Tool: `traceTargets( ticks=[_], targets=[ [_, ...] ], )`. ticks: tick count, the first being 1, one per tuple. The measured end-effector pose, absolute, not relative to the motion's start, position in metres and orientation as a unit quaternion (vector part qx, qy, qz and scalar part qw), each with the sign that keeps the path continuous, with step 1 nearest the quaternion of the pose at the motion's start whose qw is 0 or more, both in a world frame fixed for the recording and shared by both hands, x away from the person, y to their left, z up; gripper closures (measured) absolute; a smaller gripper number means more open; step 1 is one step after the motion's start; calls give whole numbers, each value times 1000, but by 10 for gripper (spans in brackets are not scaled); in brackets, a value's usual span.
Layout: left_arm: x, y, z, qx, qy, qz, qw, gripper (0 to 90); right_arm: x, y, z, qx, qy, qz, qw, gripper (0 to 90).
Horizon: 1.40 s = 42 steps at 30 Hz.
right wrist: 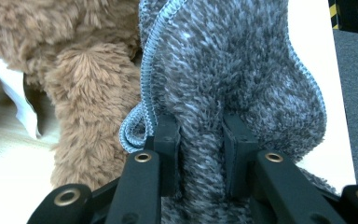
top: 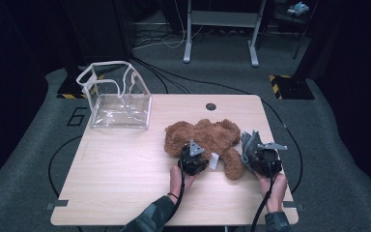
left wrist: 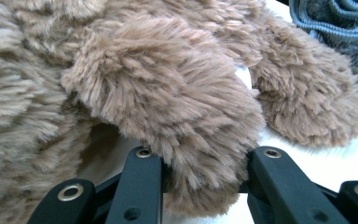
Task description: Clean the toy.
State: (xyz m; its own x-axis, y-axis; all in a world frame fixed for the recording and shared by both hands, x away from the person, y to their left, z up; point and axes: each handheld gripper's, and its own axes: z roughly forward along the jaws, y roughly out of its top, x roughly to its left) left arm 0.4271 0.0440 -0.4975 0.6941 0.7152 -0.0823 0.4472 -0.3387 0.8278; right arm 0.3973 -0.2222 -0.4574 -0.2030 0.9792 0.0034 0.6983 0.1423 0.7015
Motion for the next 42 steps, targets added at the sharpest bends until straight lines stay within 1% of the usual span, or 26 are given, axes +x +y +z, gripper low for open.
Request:
traceTargets(
  ticks=[5,6,11,14,22,30,34,38,40,41,42],
  targets=[
    [431,44,-491,805,348,156,455,728,397,-223,-459,583,720,292,238,711],
    [433,44,-486,807,334,158,460,729,397,-223,-459,583,721,291,236,711],
    [439,47,-479,805,324,160,471,731,397,-223,-461,584,721,290,234,709],
    [443,48,-471,803,312,150,485,733,397,-223,-462,584,721,290,234,708],
    [446,47,-455,803,285,148,502,736,398,-223,-457,584,718,292,240,708],
    [440,52,-426,780,268,146,546,736,396,-225,-453,583,716,295,246,706],
    [436,60,-413,763,262,134,576,736,394,-225,-450,583,715,296,248,707],
    [442,65,-420,763,265,115,578,735,394,-224,-451,582,716,297,247,705],
    [452,67,-433,767,291,102,563,732,394,-224,-453,581,717,296,246,705],
    [452,67,-433,767,291,102,563,728,394,-224,-453,581,717,296,246,705],
    [462,72,-446,768,311,90,553,724,394,-223,-456,583,717,294,243,704]
  ],
)
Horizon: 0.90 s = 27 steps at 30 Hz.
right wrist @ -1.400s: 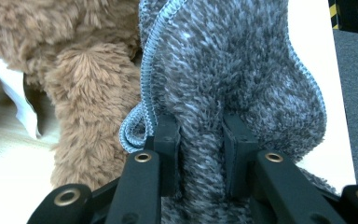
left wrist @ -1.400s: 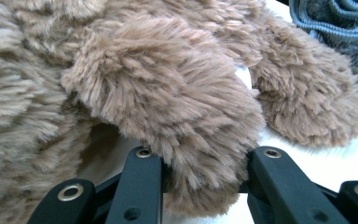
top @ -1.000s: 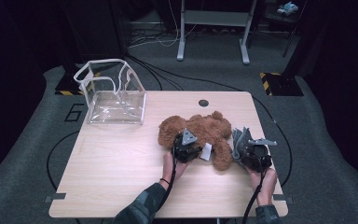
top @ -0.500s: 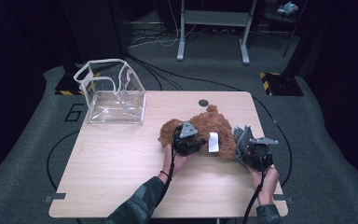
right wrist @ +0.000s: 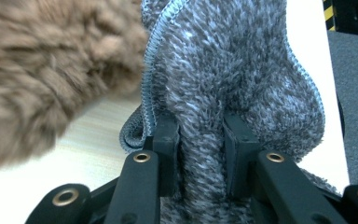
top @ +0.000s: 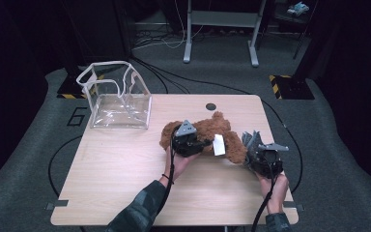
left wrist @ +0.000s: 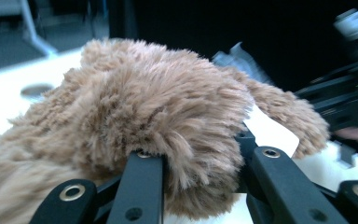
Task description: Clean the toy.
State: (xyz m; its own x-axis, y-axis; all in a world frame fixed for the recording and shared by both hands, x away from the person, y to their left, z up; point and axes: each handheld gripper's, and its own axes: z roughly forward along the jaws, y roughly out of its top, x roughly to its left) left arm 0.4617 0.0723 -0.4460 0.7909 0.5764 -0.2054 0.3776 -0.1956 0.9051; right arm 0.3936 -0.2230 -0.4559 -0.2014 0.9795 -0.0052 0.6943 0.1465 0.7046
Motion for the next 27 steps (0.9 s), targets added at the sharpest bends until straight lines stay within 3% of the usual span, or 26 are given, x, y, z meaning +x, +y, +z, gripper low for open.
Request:
traceTargets(
  ticks=[4,12,17,27],
  targets=[
    [469,80,-453,767,326,87,545,690,394,-223,-459,583,721,290,237,703],
    [472,81,-453,783,332,143,505,553,395,-217,-462,580,724,292,234,703],
    [469,83,-448,765,339,135,531,697,395,-217,-461,578,725,293,234,703],
    [449,78,-411,736,316,90,592,721,393,-223,-455,583,717,296,241,703]
  ],
)
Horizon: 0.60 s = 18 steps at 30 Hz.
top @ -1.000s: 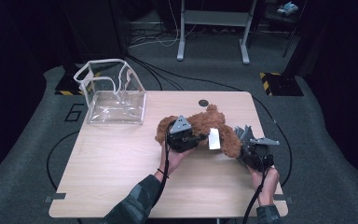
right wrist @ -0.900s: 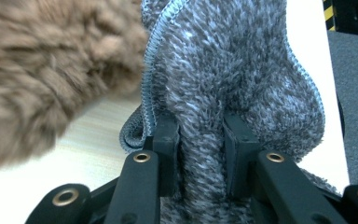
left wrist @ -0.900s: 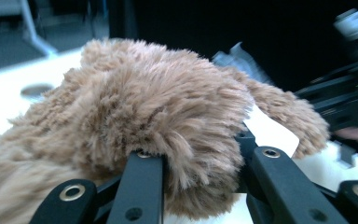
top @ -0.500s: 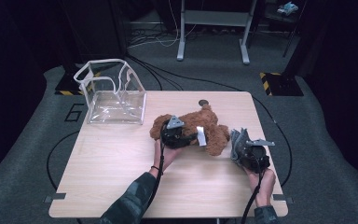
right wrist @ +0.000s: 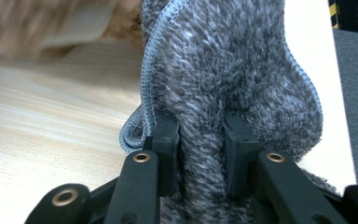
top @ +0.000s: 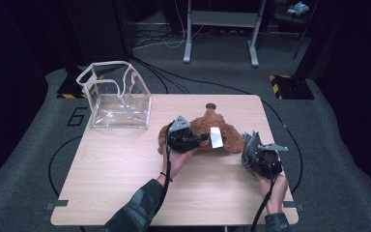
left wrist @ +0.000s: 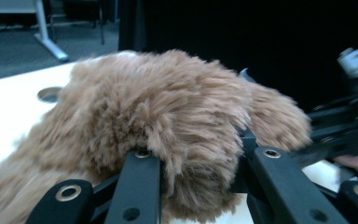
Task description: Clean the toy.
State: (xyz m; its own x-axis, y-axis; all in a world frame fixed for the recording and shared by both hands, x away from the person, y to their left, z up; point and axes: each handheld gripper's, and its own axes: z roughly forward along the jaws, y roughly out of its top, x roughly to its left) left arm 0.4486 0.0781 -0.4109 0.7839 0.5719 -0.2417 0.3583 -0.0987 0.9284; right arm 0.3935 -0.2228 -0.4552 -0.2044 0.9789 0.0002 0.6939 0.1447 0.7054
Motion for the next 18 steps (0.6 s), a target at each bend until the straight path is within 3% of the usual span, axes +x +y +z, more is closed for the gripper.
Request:
traceTargets(
  ticks=[5,13,18],
  targets=[
    [442,81,-399,724,305,63,616,721,393,-223,-450,583,715,297,247,702],
    [471,96,-437,729,356,28,584,698,395,-219,-456,579,724,290,239,695],
    [483,110,-445,729,380,44,568,633,397,-214,-460,581,724,289,232,694]
  ],
)
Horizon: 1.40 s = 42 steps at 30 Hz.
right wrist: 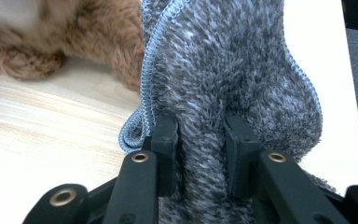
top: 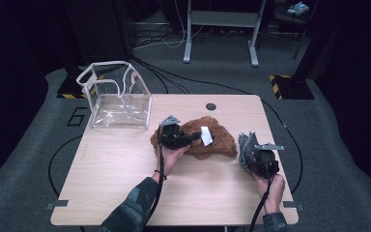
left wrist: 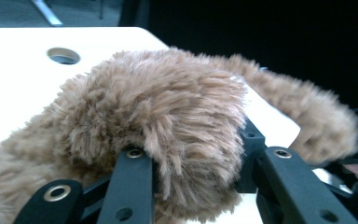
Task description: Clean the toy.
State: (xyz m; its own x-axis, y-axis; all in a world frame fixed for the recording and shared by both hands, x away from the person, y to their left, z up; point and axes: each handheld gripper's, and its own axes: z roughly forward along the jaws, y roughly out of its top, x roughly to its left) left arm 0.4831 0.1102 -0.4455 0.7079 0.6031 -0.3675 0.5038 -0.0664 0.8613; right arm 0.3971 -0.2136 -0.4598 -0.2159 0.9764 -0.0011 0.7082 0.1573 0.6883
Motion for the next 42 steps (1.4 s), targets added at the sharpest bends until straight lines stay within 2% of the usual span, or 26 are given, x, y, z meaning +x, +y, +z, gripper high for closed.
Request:
traceTargets(
  ticks=[8,10,11,13,14,15,20,23,28,30,31,34,37,42],
  targets=[
    [482,111,-443,739,402,110,530,336,398,-210,-459,578,728,287,232,697],
    [480,115,-440,738,408,143,518,295,397,-211,-459,578,727,289,231,697],
    [480,115,-440,738,408,143,518,275,397,-211,-459,578,727,289,231,697],
    [477,119,-438,737,424,192,491,241,397,-213,-459,579,726,291,231,697],
    [477,119,-438,737,424,192,491,220,397,-213,-459,579,726,291,231,697],
    [476,121,-436,733,435,220,475,210,397,-212,-459,581,725,291,229,698],
    [479,127,-437,724,461,259,442,153,398,-211,-460,577,727,292,230,697],
    [487,132,-445,721,493,260,412,153,398,-210,-459,576,729,291,229,698],
    [490,130,-456,725,499,269,390,163,398,-209,-458,575,729,291,231,698],
    [492,128,-460,731,497,283,373,224,398,-209,-459,575,729,291,231,697],
    [491,126,-464,731,493,299,364,224,398,-209,-459,575,729,291,231,698],
    [490,128,-470,732,486,298,372,356,397,-209,-459,575,731,290,228,698],
    [489,127,-470,743,470,294,376,451,397,-209,-458,574,730,291,230,698],
    [487,133,-468,743,451,273,412,511,397,-209,-456,573,728,294,234,698]
  ],
)
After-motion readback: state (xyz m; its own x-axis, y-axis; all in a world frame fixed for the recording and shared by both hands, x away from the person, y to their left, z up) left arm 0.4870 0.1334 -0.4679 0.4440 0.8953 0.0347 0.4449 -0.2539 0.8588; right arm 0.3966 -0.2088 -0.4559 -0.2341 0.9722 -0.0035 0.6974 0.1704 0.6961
